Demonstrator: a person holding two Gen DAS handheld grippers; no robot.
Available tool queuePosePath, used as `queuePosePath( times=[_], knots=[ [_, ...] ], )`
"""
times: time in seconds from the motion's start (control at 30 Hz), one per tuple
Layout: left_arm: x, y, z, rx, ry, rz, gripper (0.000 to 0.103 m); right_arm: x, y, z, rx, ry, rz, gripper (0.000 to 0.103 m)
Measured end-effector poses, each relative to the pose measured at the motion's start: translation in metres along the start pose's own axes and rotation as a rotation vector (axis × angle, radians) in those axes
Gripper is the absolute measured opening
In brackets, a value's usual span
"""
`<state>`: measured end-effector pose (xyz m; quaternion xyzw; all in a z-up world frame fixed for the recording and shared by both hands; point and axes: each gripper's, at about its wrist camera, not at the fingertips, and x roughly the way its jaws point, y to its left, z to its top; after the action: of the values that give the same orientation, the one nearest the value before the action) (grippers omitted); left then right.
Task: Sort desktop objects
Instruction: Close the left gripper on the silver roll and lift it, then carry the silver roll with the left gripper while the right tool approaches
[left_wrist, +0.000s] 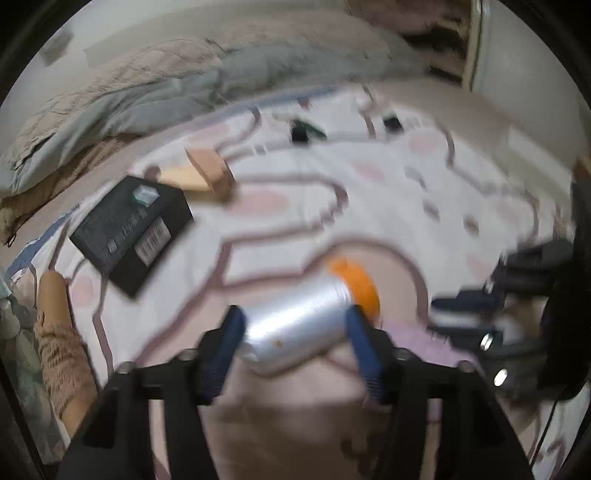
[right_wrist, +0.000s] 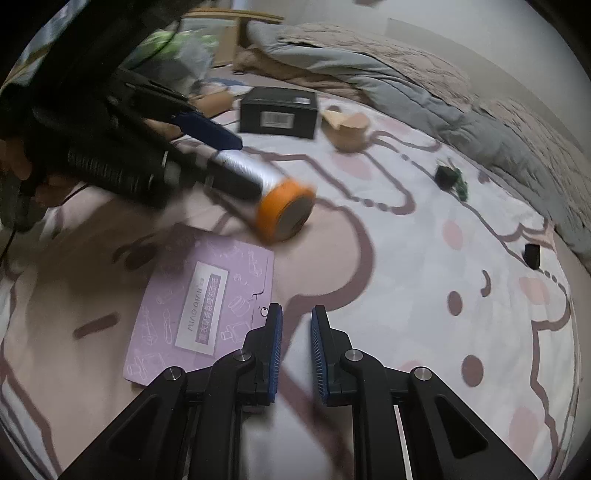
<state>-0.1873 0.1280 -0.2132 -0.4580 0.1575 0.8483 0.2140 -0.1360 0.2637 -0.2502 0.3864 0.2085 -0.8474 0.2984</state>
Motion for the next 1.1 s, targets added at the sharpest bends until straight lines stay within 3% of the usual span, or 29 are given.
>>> queuePosePath(
  times=[0.07, 0.37, 0.5, 0.6, 0.77, 0.9, 1.1],
  knots=[
    [0.012, -0.004, -0.015, 0.022, 0.061, 0.005, 0.063, -0.003, 0.008, -0.002, -0.028, 0.003, 0.008, 0.016],
    [0.005, 0.005, -0.017, -0.076, 0.028, -0.09, 0.063, -0.016, 0.022, -0.01, -0.032, 0.029, 0.065, 0.016],
    [0.004, 0.005, -0.017, -0.081, 0.013, -0.105, 0.063, -0.026, 0.014, -0.004, 0.035, 0.072, 0.138, 0.016],
    [0.003, 0.009, -0.017, -0.099, -0.001, -0.129, 0.065, -0.05, 0.007, 0.006, 0.111, 0.012, 0.167, 0.016],
    [0.002, 0.014, -0.014, -0.113, -0.031, -0.146, 0.071, -0.071, 0.026, 0.019, 0.095, 0.005, 0.366, 0.016],
    [-0.003, 0.02, -0.012, -0.121, -0.061, -0.158, 0.072, -0.065, 0.06, 0.011, 0.037, 0.084, 0.524, 0.016],
    [-0.006, 0.026, -0.008, -0.138, -0.089, -0.168, 0.078, -0.05, 0.088, 0.0, -0.008, 0.177, 0.592, 0.016]
  ],
)
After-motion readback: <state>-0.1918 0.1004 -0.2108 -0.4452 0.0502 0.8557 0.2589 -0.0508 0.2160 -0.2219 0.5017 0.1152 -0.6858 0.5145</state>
